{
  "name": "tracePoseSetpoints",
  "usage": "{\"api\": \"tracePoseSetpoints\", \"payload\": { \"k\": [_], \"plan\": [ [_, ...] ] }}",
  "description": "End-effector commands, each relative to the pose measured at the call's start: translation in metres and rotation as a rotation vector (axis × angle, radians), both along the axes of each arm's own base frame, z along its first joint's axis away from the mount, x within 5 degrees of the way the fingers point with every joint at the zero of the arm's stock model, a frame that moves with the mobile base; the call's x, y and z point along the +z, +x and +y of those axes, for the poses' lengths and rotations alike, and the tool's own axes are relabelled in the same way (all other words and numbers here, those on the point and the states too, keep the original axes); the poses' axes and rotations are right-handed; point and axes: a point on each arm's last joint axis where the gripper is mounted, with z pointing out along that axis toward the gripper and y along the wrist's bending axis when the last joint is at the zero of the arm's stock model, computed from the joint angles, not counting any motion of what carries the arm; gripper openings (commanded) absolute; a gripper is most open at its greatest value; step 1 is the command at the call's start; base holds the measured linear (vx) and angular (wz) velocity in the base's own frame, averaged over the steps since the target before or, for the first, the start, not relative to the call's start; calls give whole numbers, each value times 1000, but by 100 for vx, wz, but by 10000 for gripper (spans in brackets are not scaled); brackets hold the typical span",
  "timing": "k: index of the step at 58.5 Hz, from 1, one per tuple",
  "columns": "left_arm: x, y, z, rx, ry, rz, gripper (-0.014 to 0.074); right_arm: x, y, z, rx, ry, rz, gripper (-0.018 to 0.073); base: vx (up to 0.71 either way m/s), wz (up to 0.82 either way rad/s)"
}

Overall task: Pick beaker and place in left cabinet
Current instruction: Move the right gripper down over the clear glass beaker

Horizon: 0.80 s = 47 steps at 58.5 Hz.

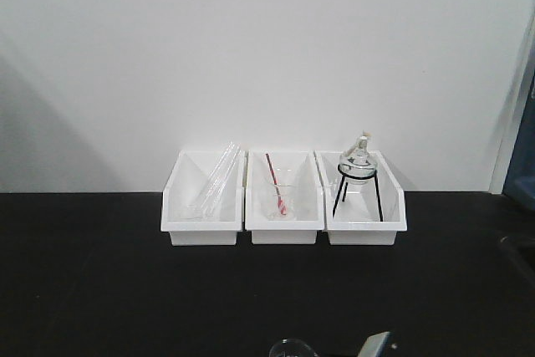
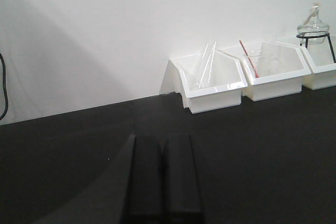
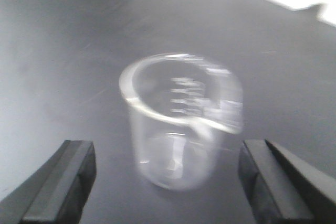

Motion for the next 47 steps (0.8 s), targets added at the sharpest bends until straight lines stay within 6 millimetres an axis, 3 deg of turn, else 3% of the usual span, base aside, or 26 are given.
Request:
{"api": "tracePoseSetpoints", "payload": {
  "k": [1, 18, 32, 47],
  "plan": [
    [2, -1, 0, -4, -15, -76, 1, 14, 14, 11, -2, 14, -84, 611, 0, 0],
    [2, -1, 0, -4, -15, -76, 1, 18, 40, 32, -52, 95, -98, 603, 0, 0],
    [2, -1, 0, -4, -15, -76, 1, 5, 50, 59, 4, 105, -89, 592, 0, 0],
    [2, -1, 0, -4, -15, -76, 1, 6, 57, 61, -34, 133, -76, 510, 0, 0]
  ]
}}
